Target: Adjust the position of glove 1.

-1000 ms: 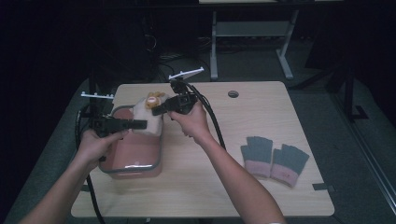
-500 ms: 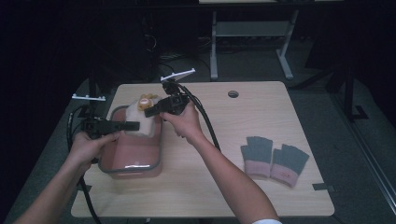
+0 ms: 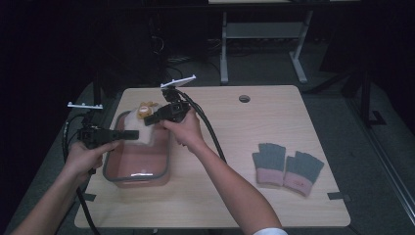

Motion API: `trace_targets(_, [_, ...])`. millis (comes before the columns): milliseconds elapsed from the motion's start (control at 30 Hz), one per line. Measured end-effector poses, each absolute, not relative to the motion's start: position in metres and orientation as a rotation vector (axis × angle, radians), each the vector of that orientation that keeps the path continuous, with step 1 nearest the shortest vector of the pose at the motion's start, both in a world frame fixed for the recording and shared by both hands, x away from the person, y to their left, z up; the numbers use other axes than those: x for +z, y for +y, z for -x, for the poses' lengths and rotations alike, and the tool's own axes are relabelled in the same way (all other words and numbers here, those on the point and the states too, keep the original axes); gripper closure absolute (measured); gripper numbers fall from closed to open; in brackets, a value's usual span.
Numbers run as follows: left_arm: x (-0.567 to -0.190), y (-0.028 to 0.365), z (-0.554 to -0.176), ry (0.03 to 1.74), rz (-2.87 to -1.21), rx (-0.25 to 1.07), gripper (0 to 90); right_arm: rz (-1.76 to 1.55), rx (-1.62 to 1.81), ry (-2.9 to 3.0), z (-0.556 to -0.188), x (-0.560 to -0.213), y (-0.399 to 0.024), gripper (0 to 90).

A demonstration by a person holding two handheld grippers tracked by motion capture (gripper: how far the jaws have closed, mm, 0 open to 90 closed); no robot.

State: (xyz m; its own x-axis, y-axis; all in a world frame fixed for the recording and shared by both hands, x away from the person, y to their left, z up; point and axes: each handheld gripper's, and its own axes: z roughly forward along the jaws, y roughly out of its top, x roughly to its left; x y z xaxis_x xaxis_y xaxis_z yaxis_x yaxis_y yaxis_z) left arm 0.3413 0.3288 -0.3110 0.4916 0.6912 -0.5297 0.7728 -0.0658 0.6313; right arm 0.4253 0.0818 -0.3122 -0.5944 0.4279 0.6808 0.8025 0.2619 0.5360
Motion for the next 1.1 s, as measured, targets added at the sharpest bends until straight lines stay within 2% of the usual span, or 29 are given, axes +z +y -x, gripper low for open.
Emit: trace_targets(1100, [-0.348,0.339,-0.345,1.330,-1.786,-0.153,67.1,1.128,-1.185,-2.107,-0.435,-0.357,0.100,82.4])
